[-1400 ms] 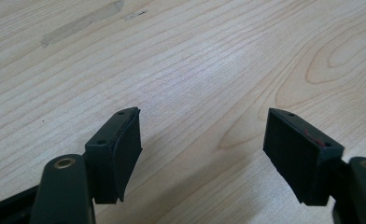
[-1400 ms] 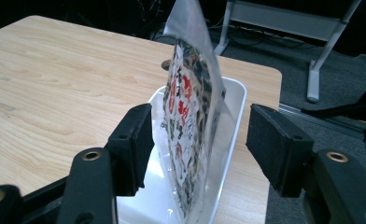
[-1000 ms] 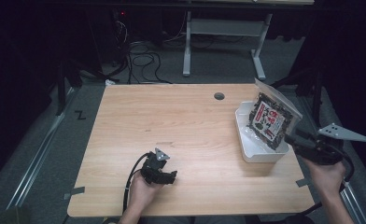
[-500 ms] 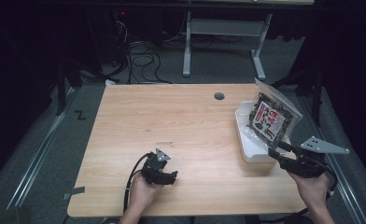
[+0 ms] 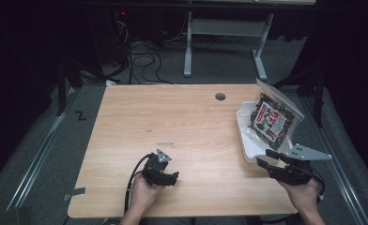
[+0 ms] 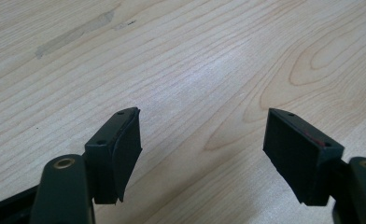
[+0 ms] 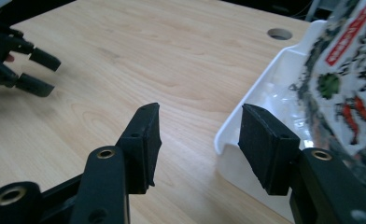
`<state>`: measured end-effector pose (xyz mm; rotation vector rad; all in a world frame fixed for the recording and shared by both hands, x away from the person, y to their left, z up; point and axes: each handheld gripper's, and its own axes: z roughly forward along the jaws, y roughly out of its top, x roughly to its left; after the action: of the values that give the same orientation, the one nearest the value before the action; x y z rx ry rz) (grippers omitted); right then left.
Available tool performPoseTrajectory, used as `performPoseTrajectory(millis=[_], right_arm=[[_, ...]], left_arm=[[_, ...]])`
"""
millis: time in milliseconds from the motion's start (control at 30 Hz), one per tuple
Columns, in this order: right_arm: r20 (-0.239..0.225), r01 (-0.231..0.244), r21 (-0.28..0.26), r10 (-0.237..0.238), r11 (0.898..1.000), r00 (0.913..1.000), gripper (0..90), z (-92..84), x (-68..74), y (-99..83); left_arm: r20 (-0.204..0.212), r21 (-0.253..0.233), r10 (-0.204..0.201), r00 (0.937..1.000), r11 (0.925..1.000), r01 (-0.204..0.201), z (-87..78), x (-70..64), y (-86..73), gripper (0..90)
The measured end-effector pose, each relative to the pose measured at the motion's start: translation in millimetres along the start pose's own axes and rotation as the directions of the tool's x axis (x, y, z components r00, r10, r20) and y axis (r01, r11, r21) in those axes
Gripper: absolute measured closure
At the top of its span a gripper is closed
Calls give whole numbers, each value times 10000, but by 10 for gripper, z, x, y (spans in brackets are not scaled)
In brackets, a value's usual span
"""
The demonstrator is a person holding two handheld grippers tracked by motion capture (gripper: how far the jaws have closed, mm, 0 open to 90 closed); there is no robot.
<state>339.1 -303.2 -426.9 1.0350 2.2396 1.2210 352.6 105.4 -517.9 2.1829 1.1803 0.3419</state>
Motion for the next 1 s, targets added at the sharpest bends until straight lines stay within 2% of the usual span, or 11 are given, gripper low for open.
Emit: performPoseTrajectory(millis=[133, 367, 567, 700, 867, 1000], right_arm=[[-291, 202, 237, -195, 9995, 9994, 484, 107, 96, -9], [-672, 247, 465, -215, 9986, 9975, 474, 256, 221, -22], [-991, 599, 816, -517, 9949, 9937, 468, 405, 330, -29], [-1137, 642, 1092, -517, 9919, 9922, 468, 503, 373, -36], [-1277, 805, 1190, -651, 9896, 9897, 475, 597, 398, -43], [-1363, 717, 1412, -524, 9874, 9893, 479, 676, 404, -44]], left_arm=[[3, 0, 19, 10000, 10000, -19, -1, -3, 1, 281], [10, -25, 54, 10000, 10000, -54, -10, -7, 3, 282], [16, -58, 45, 10000, 10000, -45, -18, -16, 4, 282], [20, -45, 53, 10000, 10000, -53, -13, -17, 5, 282], [18, -73, 68, 10000, 10000, -68, -18, -21, 6, 282], [21, -43, 114, 9999, 9999, -114, -13, -21, 8, 282]])
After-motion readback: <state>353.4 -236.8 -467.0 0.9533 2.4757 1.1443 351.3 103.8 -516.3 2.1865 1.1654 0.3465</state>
